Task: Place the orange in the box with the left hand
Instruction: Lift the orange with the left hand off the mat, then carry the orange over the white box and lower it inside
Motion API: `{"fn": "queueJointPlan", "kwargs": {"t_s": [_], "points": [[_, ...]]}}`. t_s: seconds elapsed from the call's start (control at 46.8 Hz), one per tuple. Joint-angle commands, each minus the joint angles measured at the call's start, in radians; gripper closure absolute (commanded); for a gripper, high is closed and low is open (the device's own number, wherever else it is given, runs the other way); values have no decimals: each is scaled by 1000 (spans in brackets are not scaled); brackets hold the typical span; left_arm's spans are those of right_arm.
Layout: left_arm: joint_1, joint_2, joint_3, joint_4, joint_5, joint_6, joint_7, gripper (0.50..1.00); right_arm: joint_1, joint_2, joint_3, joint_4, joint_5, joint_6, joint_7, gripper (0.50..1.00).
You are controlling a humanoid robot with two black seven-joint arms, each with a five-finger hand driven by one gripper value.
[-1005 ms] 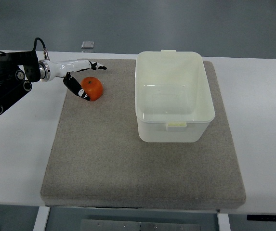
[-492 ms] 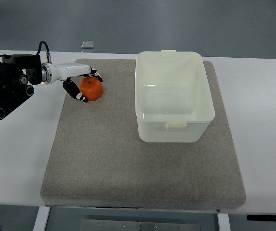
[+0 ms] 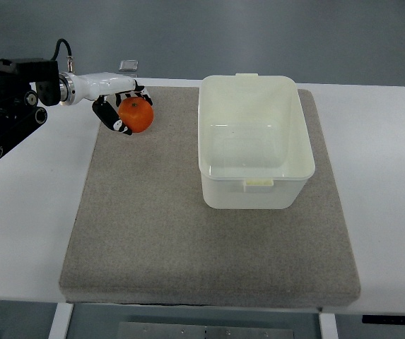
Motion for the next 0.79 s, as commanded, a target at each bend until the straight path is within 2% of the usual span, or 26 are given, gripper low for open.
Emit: {"fn": "queueJointPlan", "kwargs": {"t_s": [0.0, 0.128, 0.235, 0.428, 0.535, 0.77], "points": [[-41, 9, -7, -2, -22, -22, 0, 1000, 0, 0, 1, 0, 0, 0, 0, 574], [-113, 18, -8, 0, -100, -92, 0, 1000, 0, 0, -1, 0, 0, 0, 0, 574], [-162, 21, -10, -8, -123, -120, 0, 1000, 0, 0, -1, 0, 0, 0, 0, 574], [-205, 9, -16, -89, -125, -148, 0, 1000, 0, 0, 1, 0, 0, 0, 0, 574], [-228, -7, -16, -137, -125, -206, 0, 1000, 0, 0, -1, 2, 0, 0, 0, 574], [-228, -91, -4, -227, -111, -211, 2, 1000, 0, 0, -1, 0, 0, 0, 0, 574]]}}
